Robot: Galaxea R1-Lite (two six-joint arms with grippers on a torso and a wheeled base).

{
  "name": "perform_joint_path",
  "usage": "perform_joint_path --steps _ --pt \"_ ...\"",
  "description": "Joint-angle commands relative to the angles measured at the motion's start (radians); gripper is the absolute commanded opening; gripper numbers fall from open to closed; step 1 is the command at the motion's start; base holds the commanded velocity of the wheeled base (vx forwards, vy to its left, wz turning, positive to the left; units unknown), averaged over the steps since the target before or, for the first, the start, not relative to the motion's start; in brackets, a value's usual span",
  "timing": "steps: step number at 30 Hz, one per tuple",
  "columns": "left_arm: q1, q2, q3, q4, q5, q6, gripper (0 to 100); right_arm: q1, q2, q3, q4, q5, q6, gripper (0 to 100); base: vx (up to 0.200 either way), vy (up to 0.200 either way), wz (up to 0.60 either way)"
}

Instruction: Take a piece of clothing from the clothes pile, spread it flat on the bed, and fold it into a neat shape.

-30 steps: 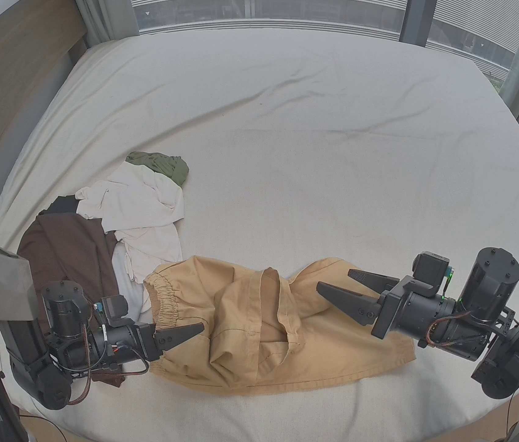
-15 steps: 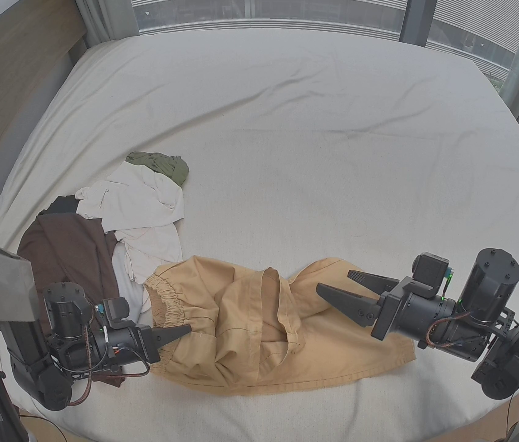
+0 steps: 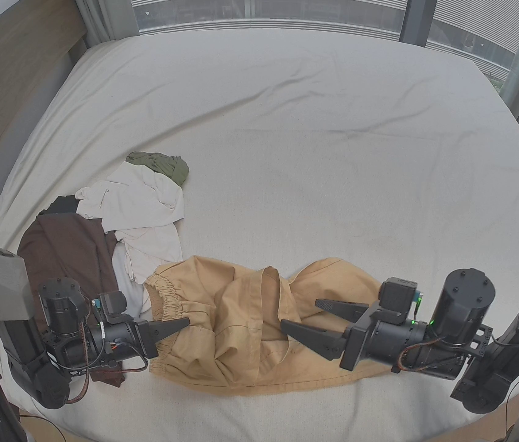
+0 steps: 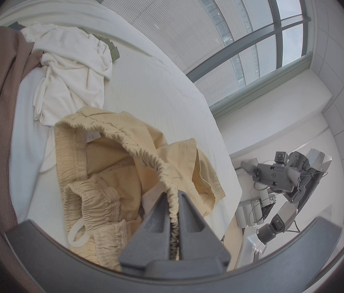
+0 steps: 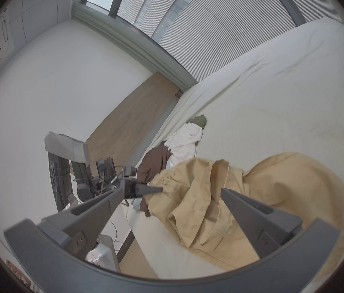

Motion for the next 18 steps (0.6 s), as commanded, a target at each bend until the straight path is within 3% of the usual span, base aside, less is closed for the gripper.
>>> perform_joint_path --steps 1,18 --pt "0.005 -0.01 -0.006 -0.002 0.001 0.0 0 0.013 0.098 -0.037 0.001 0.001 0.0 100 0.0 0.0 0.0" --pt "-0.001 -0.007 0.005 0.0 0.004 0.005 0 0.025 0.249 -0.153 0.016 -0.002 0.001 100 0.0 0.0 0.0"
